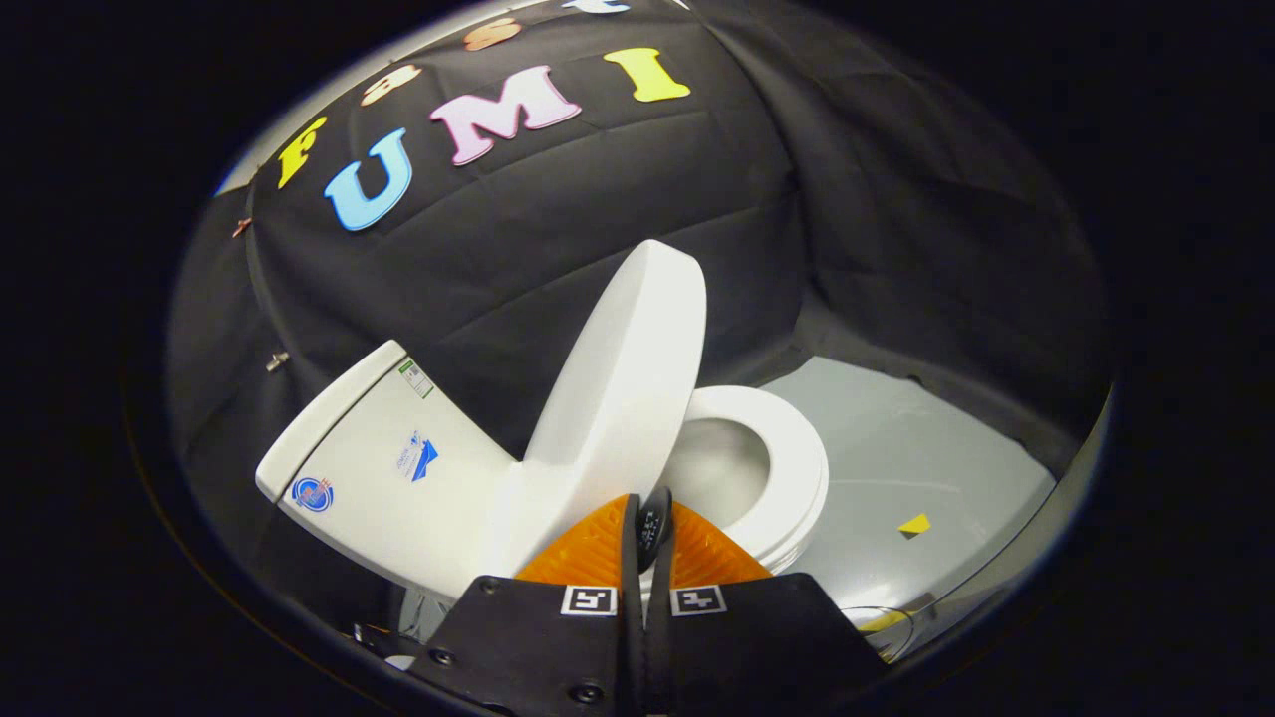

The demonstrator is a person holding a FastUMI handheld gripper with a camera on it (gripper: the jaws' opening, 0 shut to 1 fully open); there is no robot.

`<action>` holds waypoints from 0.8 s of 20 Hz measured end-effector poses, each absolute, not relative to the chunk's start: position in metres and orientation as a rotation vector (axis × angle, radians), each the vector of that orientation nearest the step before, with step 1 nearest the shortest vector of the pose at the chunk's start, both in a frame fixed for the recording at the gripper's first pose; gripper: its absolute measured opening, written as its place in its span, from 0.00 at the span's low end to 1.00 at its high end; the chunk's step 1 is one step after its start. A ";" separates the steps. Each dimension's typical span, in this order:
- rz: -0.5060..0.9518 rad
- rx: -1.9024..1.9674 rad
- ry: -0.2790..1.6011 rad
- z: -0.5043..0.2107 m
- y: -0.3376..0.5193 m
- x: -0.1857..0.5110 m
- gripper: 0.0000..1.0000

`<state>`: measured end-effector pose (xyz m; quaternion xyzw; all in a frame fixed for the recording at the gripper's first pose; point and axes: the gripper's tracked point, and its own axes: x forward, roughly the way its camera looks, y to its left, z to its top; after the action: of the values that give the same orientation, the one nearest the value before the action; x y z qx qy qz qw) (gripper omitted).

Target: Open the toilet lid.

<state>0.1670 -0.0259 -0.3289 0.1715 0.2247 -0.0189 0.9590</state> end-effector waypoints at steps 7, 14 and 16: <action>-0.036 0.109 0.421 -0.292 0.025 0.168 0.05; 0.039 -0.008 0.348 -0.250 0.096 0.166 0.05; 0.069 -0.030 0.329 -0.242 0.119 0.167 0.05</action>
<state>0.1666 0.1186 -0.2418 -0.0149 0.1639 0.0344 0.9858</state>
